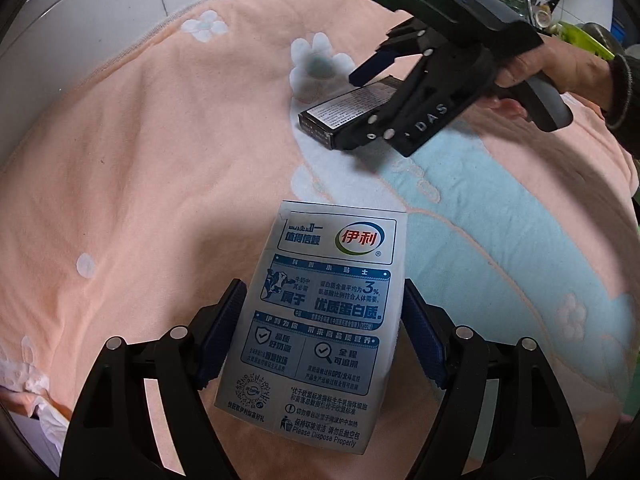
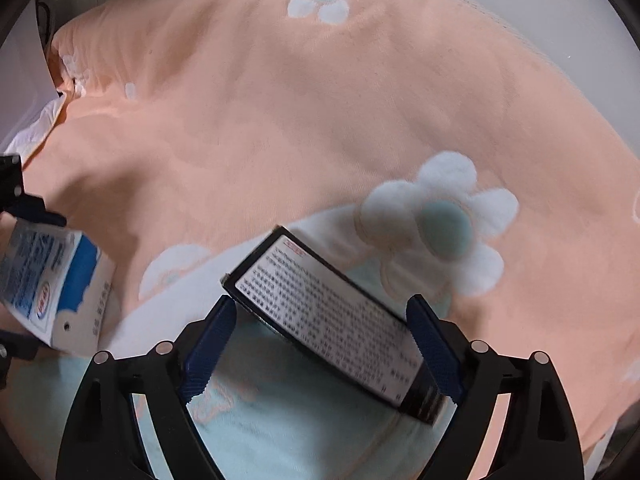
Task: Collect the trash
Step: 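Hold the milk carton with the left gripper while the right gripper grasps the black box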
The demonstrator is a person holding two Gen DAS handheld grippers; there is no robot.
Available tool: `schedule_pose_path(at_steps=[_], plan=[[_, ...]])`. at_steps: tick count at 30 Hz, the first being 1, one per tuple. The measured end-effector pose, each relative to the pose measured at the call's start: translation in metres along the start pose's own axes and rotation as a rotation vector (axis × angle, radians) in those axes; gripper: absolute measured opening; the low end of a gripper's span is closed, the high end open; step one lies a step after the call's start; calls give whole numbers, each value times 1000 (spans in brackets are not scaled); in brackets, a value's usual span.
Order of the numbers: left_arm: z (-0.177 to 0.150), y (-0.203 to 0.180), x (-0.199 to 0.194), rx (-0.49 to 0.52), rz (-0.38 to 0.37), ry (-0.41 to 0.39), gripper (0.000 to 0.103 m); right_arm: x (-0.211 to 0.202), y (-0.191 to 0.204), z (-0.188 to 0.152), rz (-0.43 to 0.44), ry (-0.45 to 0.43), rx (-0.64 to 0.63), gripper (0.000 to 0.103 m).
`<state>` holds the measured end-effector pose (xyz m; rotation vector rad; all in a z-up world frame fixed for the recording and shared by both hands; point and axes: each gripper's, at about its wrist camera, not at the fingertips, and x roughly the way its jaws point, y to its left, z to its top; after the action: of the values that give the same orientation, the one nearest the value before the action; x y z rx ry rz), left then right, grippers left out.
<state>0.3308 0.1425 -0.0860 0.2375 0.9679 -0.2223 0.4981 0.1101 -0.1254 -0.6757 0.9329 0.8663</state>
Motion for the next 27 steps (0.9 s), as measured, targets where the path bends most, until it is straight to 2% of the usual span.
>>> schedule_pose_path(at_steps=[5,10,13,20,24,27], plan=[[0,0,0,-2,-6,-4,76,4,10,8,-16,-14,-54,85],[0,4,0,-11,-17,-3,76,19,12,15,-18,21,-61,85],[1,5,0,-12,-16,-2,76,22,9,15,14,26,-23,77],[5,8,6,-44,-38,23,76,14,25,3,11,52,-53,62],[7,8,10,-54,-37,33,76,7,43,-9,37,54,-47,59],[9,6,11,-61,-42,43,76,7,50,-16,45,60,-43,65]])
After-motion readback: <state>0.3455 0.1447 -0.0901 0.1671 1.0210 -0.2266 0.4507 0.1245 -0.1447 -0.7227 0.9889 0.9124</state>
